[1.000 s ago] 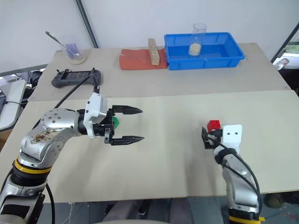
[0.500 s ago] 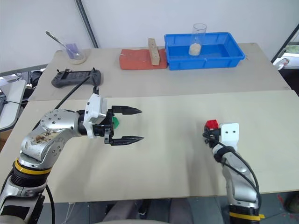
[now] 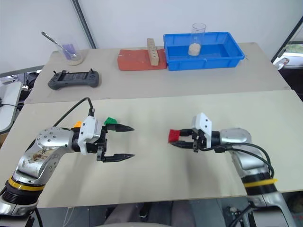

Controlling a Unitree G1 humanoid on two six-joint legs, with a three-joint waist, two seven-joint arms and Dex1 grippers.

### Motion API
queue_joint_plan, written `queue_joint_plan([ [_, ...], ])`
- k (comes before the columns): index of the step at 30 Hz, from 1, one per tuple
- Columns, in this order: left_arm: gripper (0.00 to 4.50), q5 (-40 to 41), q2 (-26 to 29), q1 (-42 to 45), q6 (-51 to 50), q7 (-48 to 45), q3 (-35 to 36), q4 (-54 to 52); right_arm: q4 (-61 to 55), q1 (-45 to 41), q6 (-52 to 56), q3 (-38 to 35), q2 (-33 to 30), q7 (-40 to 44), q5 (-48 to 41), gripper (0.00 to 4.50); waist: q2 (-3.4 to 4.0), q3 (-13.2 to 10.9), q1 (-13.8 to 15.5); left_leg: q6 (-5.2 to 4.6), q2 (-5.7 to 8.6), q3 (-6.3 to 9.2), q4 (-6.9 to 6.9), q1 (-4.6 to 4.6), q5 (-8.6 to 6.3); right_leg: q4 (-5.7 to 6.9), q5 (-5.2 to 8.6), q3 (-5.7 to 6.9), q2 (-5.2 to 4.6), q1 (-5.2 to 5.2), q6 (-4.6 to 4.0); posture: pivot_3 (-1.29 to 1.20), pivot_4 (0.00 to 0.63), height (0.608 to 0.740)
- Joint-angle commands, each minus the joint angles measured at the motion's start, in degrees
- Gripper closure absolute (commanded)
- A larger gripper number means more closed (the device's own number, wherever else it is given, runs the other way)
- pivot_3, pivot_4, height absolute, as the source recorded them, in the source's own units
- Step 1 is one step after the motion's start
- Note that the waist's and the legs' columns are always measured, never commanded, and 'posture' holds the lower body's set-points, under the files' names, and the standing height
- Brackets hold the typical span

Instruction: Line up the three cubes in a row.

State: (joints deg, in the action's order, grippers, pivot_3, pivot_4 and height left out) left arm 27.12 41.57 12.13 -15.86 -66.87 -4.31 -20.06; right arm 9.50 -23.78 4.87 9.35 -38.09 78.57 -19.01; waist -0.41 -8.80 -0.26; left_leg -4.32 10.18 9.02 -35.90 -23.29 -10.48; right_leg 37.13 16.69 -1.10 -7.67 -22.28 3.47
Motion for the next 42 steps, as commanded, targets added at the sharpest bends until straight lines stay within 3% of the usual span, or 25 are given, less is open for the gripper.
queue_joint_plan([
  [1,0.00,0.33,1.30,-3.35,1.51,0.70,2.44,-4.80,13.04,-5.72,-11.79,1.10,-1.30,9.79,3.08,3.06,0.00,0.00,-0.12,0.05,-0.01,-0.02,-0.02,0.02,-0.03,-0.04,-0.06,-0.03,0.03,-0.01,-0.01,0.00,0.150,0.740],
  [5,0.00,0.21,1.37,-5.90,1.48,1.86,2.65,-6.57,22.68,-10.14,-18.24,2.70,-0.77,13.71,4.96,3.06,0.01,-0.01,0.02,0.20,-0.15,-0.03,-0.01,0.03,-0.10,-0.03,-0.14,-0.05,0.16,-0.02,-0.08,0.00,0.150,0.740],
  [11,0.00,0.09,1.47,-7.62,1.35,2.96,2.55,-7.96,27.99,-13.75,-17.98,4.45,0.90,13.92,5.12,3.06,0.02,0.00,-0.15,0.27,-0.35,-0.04,0.02,0.04,-0.05,0.01,-0.24,-0.08,0.31,-0.03,-0.25,0.00,0.150,0.740],
  [13,0.00,0.35,1.66,-7.85,1.01,3.10,2.62,-8.41,28.67,-14.48,-17.76,4.53,1.18,13.92,5.28,2.03,0.02,0.00,-0.17,0.28,-0.36,-0.04,0.02,0.04,-0.05,0.01,-0.25,-0.08,0.34,-0.04,-0.27,0.00,0.150,0.740],
  [19,0.00,0.74,1.89,-7.82,0.44,3.11,2.24,-8.80,32.12,-15.96,-19.89,5.40,-0.47,13.92,6.08,0.03,0.03,-0.01,-0.02,0.30,-0.35,-0.04,0.01,0.04,-0.06,0.01,-0.25,-0.08,0.35,-0.06,-0.28,0.00,0.150,0.740],
  [24,0.00,0.48,0.40,-9.18,-0.13,6.07,2.90,-7.80,30.74,-15.34,-18.75,4.89,-3.48,13.92,4.62,0.03,0.04,0.00,0.16,0.40,-0.35,-0.04,0.00,0.04,-0.11,0.02,-0.26,-0.09,0.35,-0.07,-0.28,0.00,0.150,0.740],
  [28,0.00,-0.76,-2.83,-12.85,-0.67,13.09,5.20,-7.48,22.23,-11.91,-13.82,1.93,-7.07,13.92,1.41,0.03,0.05,-0.01,0.28,0.45,-0.36,-0.07,0.02,0.02,-0.16,0.03,-0.26,-0.13,0.34,-0.08,-0.28,0.00,0.150,0.740],
  [32,0.00,-6.71,-9.70,-19.68,2.77,24.51,7.03,-6.74,-0.81,-6.90,2.16,-3.89,-9.75,6.45,-6.61,0.03,0.12,0.01,0.21,0.45,-0.46,-0.23,0.02,-0.01,-0.25,0.01,-0.26,-0.33,0.22,-0.10,-0.29,0.00,0.150,0.740],
  [36,0.00,-11.66,-17.36,-22.68,5.22,35.23,8.39,-4.43,-21.06,-7.18,21.86,-7.63,-9.58,-5.86,-16.66,0.03,0.12,0.01,0.93,0.64,-0.68,-0.49,-0.04,-0.06,-0.38,0.00,-0.31,-0.61,0.29,-0.19,-0.37,0.00,0.150,0.740],
  [42,0.00,-16.13,-24.14,-18.95,9.53,44.73,10.08,4.82,-31.09,-14.47,39.07,-10.30,-2.96,-21.89,-28.52,0.03,0.06,-0.01,2.46,0.68,-0.73,-0.65,-0.10,-0.07,-0.40,-0.02,-0.37,-0.73,0.31,-0.19,-0.36,0.00,0.150,0.740],
])
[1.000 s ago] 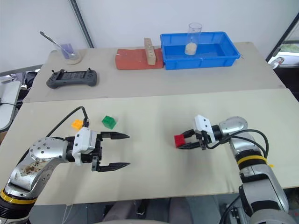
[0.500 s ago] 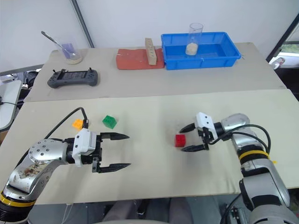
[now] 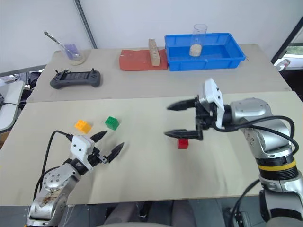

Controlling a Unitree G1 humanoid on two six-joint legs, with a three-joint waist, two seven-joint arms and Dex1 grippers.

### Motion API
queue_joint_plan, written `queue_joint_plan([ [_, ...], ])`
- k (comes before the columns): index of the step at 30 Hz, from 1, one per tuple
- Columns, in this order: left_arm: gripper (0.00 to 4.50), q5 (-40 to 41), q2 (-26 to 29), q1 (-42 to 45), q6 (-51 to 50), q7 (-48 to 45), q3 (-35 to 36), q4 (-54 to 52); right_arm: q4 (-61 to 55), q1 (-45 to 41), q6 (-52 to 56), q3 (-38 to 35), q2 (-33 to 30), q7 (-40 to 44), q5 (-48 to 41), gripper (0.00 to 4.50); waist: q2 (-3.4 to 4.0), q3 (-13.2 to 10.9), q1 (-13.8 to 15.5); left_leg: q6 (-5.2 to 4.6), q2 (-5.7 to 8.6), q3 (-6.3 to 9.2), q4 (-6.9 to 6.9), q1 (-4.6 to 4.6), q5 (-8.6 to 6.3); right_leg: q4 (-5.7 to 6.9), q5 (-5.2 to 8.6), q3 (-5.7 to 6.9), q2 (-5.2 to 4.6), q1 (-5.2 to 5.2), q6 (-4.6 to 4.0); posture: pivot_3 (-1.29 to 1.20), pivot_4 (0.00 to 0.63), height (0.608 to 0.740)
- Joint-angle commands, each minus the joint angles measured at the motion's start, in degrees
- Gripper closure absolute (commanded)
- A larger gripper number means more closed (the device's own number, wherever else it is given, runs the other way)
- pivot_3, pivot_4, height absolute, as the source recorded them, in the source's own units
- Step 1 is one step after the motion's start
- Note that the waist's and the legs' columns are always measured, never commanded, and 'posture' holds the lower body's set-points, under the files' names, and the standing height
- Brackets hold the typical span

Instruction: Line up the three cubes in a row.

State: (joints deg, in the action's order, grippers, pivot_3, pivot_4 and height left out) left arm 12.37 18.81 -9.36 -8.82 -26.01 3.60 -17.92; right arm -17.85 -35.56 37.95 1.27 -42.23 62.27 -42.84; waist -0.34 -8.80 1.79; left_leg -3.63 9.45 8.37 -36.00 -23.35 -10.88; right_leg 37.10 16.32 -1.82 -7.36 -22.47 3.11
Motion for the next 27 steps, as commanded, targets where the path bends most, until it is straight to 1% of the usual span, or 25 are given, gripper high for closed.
queue_joint_plan([
  [1,0.00,-1.66,-1.78,3.54,2.93,4.54,2.48,4.14,-4.36,-3.40,7.43,-2.24,1.65,-6.87,-5.53,0.03,-0.02,-0.01,0.68,0.00,0.01,-0.02,-0.02,-0.01,0.00,0.00,-0.02,0.03,0.02,-0.08,0.02,0.00,0.150,0.740],
  [4,0.00,-1.87,-2.29,7.06,4.39,4.85,2.90,10.33,-5.52,-4.01,9.44,-1.66,2.12,-8.62,-6.10,0.03,-0.09,0.01,1.13,0.00,0.01,-0.06,-0.09,-0.14,0.00,0.00,-0.12,0.12,0.05,-0.46,0.04,0.00,0.150,0.740],
  [6,0.00,-1.70,-2.04,9.08,5.43,3.19,2.05,13.68,-6.07,-3.63,9.65,-1.25,1.90,-8.67,-5.77,0.03,-0.09,0.01,1.07,-0.03,0.01,-0.18,-0.21,-0.38,0.00,0.05,-0.25,0.11,0.07,-0.66,0.07,0.00,0.150,0.740],
  [11,0.00,-1.45,-2.12,14.53,7.25,-0.28,0.49,21.19,-6.99,-2.50,9.65,-0.75,0.82,-7.82,-4.93,0.03,-0.08,0.02,1.16,-0.08,0.01,-0.39,-0.32,-0.43,0.01,0.10,-0.34,0.06,0.05,-0.71,0.12,0.00,0.150,0.740],
  [15,0.00,-2.32,-2.73,18.28,8.61,-0.08,0.34,25.62,-7.25,-2.18,9.53,-0.87,0.43,-8.07,-4.36,0.03,-0.08,0.02,1.14,-0.07,0.00,-0.40,-0.40,-0.42,0.00,0.09,-0.40,0.05,0.06,-0.70,0.16,0.00,0.150,0.740],
  [19,0.00,-2.86,-3.45,19.14,10.13,-0.56,-0.75,27.05,-7.52,-1.77,9.17,-1.06,0.04,-8.25,-3.70,0.03,-0.09,0.02,1.09,-0.08,-0.01,-0.42,-0.44,-0.42,0.00,0.11,-0.41,0.04,0.06,-0.70,0.16,0.00,0.150,0.740],
  [22,0.90,-2.85,-3.93,18.90,10.56,-0.63,-1.16,27.01,-7.65,-1.59,9.17,-1.27,-0.02,-8.47,-3.40,0.00,-0.09,0.02,1.09,-0.10,-0.01,-0.44,-0.44,-0.42,0.01,0.11,-0.42,0.02,0.05,-0.70,0.17,0.00,0.150,0.740],
  [26,2.83,-2.97,-4.64,19.69,10.52,-0.47,-1.45,27.29,-7.45,-0.33,8.24,-1.37,-0.80,-7.93,-2.37,0.00,-0.09,0.02,1.19,-0.23,-0.01,-0.45,-0.45,-0.42,0.08,0.11,-0.42,0.01,0.05,-0.70,0.17,0.00,0.150,0.740],
  [27,3.23,-3.02,-4.80,19.93,10.56,-0.47,-1.47,27.46,-7.38,-0.04,8.04,-1.32,-0.95,-7.73,-2.12,0.00,-0.09,0.03,1.25,-0.24,-0.01,-0.45,-0.46,-0.42,0.07,0.10,-0.43,0.01,0.06,-0.70,0.18,0.00,0.150,0.740],
])
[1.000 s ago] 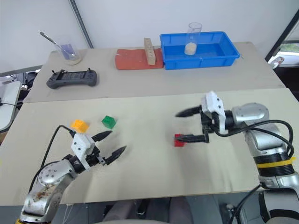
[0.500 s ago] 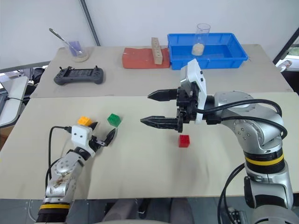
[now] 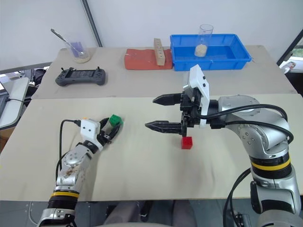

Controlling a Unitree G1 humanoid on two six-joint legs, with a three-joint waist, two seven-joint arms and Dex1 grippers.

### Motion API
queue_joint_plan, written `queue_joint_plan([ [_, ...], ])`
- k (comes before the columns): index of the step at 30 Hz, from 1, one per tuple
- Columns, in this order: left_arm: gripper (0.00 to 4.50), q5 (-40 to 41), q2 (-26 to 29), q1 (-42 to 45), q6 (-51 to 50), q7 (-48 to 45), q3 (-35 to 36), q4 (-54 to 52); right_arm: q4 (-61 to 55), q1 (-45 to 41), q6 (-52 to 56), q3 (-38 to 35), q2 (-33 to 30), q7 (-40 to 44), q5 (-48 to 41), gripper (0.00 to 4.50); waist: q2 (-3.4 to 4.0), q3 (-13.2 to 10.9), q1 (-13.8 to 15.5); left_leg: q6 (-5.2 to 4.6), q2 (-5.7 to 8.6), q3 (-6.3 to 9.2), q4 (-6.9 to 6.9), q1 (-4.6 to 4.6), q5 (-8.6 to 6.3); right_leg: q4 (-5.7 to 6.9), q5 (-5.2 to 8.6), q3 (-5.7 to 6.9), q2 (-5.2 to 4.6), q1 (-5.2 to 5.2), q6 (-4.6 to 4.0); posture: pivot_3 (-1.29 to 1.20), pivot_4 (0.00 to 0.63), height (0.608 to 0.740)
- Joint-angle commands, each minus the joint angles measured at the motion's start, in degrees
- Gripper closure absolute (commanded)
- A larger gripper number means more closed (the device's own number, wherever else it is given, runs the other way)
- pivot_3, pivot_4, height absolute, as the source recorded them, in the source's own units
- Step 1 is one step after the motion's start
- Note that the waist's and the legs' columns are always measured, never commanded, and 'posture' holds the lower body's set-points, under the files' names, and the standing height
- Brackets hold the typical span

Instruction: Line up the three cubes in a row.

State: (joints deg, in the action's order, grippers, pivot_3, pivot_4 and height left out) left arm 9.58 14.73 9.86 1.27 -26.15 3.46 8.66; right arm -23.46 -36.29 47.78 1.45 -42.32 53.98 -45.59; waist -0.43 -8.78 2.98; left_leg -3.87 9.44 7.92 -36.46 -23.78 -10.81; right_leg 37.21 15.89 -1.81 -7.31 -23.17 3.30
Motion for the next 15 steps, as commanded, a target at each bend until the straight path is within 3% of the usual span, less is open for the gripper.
queue_joint_plan([
  [1,3.21,-0.25,-0.90,0.87,0.41,-0.35,-1.42,0.80,-1.72,0.95,-1.98,-1.48,-0.99,0.71,0.82,0.00,-0.01,0.00,0.08,0.00,0.00,0.00,-0.01,0.00,-0.01,0.00,0.00,0.00,0.00,0.01,0.01,0.00,0.150,0.740],
  [4,3.21,1.35,-0.34,-0.24,-1.77,-4.24,-3.45,-3.69,-1.64,2.14,-2.61,-1.80,-1.93,1.61,1.63,0.00,-0.01,0.00,-0.03,-0.01,0.00,-0.04,-0.03,-0.01,-0.01,0.01,-0.01,-0.03,0.00,0.01,0.01,0.00,0.150,0.740],
  [9,3.21,2.61,6.40,-1.22,-3.96,-18.12,-11.21,-12.55,0.06,5.72,-8.71,-1.37,-6.81,6.62,7.15,0.00,-0.01,0.00,-0.46,-0.14,0.00,-0.16,-0.04,-0.05,-0.09,0.01,-0.01,-0.08,0.03,0.01,0.02,0.00,0.150,0.740],
  [15,3.21,4.12,9.45,6.54,-6.04,-31.75,-18.01,-9.74,0.72,12.06,-10.97,-3.74,-10.60,9.73,8.55,0.00,-0.01,0.00,-0.83,-0.14,-0.15,-0.31,-0.04,-0.06,-0.09,0.00,-0.04,-0.11,0.24,0.03,-0.02,0.00,0.150,0.740],
])
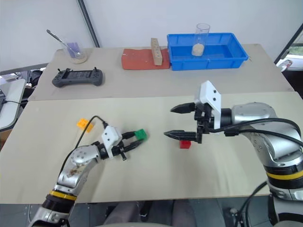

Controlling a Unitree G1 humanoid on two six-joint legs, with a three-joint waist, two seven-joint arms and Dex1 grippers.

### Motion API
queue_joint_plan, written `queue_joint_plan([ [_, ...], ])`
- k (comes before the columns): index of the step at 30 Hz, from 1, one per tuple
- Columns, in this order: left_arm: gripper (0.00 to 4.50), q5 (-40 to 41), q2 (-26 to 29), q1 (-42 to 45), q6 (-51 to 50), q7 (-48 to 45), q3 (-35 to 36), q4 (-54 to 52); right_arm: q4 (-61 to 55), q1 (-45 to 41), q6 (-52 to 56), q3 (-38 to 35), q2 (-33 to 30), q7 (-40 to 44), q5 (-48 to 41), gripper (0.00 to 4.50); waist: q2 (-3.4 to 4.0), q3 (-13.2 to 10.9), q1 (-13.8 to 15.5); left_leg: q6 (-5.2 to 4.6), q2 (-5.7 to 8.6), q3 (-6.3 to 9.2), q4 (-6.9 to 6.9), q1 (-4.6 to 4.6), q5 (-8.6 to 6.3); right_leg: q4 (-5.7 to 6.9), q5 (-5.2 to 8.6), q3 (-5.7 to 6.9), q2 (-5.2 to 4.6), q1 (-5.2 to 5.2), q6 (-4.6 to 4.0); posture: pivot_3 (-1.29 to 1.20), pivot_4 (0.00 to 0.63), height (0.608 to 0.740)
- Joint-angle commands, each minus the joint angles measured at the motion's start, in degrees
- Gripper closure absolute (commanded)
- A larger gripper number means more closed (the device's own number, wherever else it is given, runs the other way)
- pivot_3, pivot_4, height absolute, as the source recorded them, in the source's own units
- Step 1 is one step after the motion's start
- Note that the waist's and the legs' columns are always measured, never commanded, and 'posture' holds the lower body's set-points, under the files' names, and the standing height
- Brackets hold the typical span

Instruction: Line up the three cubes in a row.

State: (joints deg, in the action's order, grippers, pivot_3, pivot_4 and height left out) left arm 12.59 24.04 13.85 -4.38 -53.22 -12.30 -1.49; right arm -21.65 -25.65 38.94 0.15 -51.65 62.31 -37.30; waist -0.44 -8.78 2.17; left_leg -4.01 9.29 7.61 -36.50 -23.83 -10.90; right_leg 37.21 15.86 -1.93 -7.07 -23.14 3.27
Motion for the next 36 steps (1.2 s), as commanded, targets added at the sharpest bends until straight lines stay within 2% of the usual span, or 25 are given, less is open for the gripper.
queue_joint_plan([
  [1,3.21,0.73,-0.05,3.85,-0.09,-6.25,-3.35,1.85,-1.20,2.55,-2.80,-2.60,-1.65,1.76,0.80,0.00,0.00,0.00,-0.02,-0.01,0.00,0.00,0.00,0.00,0.00,-0.01,0.00,0.00,0.01,-0.01,0.00,0.00,0.150,0.740],
  [7,3.21,-2.30,-3.68,10.72,4.89,-10.88,-7.78,12.85,-0.35,6.33,-4.86,-3.75,-1.83,1.87,2.54,0.00,-0.06,-0.03,-0.62,-0.31,-0.05,-0.11,0.01,0.01,0.11,0.00,0.00,-0.08,0.00,-0.01,0.00,0.00,0.150,0.740],
  [13,3.21,-4.49,-7.39,15.19,9.77,-10.68,-7.66,22.03,-0.45,7.64,-5.48,-4.33,-1.47,1.32,2.85,0.00,-0.06,-0.03,-0.41,-0.35,-0.04,-0.13,-0.09,0.00,0.09,-0.02,-0.03,-0.08,0.03,0.03,0.05,0.00,0.150,0.740],
  [26,3.21,-5.03,-9.14,15.89,12.64,-11.45,-7.71,25.53,-0.21,7.45,-5.42,-4.23,-1.58,1.51,3.22,0.00,-0.06,-0.03,-0.41,-0.37,-0.04,-0.14,-0.14,0.00,0.09,-0.01,-0.04,-0.10,0.04,0.04,0.07,0.00,0.150,0.740],
  [32,0.29,-5.25,-8.43,15.84,12.40,-12.39,-7.29,25.55,-0.15,6.69,-5.09,-3.65,-1.32,1.35,3.19,0.00,-0.06,-0.03,-0.39,-0.38,-0.04,-0.14,-0.17,0.00,0.09,0.01,-0.05,-0.12,0.06,0.04,0.07,0.00,0.150,0.740],
  [33,0.03,-5.45,-8.04,15.69,12.68,-12.49,-7.23,25.50,-0.01,6.55,-5.16,-3.54,-1.27,1.41,3.24,0.00,-0.06,-0.03,-0.43,-0.38,-0.04,-0.14,-0.17,0.00,0.09,0.01,-0.05,-0.13,0.06,0.04,0.07,0.00,0.150,0.740],
  [36,0.03,-5.36,-6.13,14.30,12.31,-12.66,-6.52,23.82,0.51,6.00,-5.51,-3.05,-0.91,1.55,3.58,0.00,-0.05,-0.03,-0.75,-0.38,-0.05,-0.14,-0.17,0.00,0.08,0.02,-0.05,-0.13,0.06,0.03,0.07,0.00,0.150,0.740],
])
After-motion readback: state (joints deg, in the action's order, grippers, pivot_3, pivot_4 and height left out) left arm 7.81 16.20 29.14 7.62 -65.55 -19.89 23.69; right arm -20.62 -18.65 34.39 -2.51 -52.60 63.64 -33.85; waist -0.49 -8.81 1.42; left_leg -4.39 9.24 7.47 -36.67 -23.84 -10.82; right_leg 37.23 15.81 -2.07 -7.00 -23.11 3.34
